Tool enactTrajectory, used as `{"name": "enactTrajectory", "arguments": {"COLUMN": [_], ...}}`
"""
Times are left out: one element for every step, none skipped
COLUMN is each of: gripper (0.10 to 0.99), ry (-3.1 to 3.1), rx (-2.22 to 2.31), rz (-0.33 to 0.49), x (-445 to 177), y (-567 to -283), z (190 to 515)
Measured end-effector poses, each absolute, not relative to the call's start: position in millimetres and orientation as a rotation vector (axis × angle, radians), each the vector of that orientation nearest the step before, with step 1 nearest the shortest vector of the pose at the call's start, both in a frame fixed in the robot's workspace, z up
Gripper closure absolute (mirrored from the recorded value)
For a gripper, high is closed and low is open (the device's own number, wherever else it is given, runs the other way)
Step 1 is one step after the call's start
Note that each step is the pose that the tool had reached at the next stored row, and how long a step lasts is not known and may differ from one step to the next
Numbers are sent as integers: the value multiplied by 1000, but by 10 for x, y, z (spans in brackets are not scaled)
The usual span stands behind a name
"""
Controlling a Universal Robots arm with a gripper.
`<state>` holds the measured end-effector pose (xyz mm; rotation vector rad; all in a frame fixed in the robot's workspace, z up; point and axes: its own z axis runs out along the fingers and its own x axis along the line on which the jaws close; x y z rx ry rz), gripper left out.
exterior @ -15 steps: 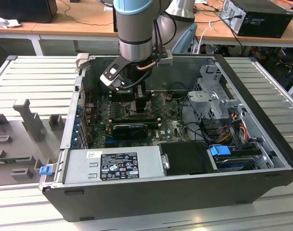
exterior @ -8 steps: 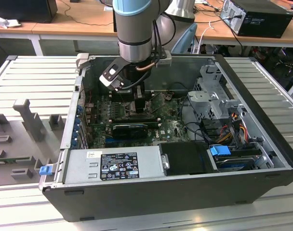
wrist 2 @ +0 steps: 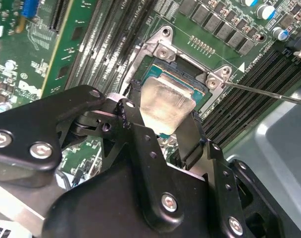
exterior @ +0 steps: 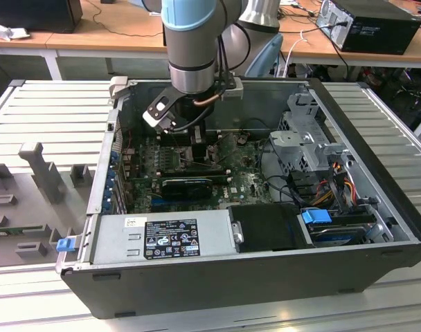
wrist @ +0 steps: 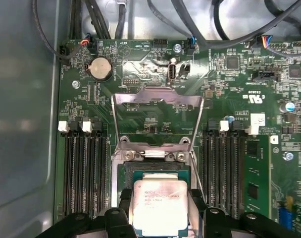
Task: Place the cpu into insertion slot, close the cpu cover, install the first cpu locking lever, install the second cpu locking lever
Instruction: 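Place the cpu into insertion slot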
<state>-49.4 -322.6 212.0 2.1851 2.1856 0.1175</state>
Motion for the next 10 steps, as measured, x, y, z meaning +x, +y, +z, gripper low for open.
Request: {"name": "enactTrajectory", "arguments": {"gripper": [561,561,561,561,561,561,561,561,561,561], "ry": [2183,2180,2179,2179,2179,2180,2180,2180,2180,2181], "rx": [2187,2190,2191,2191,2191,2192,2192,2192,2192,2192], "rz": [117,117,117,117,116,116,116,116,115,114], "x": [-493,-493,-493,-490,-487,-486,-486,-486,-484,-482], "y": [-3223,-3221,-3215,-3210,-3203,-3195,-3190,-3188,-3180,-3179], "z": [2109,2096,2081,2072,2064,2054,2048,2042,2025,2017]}}
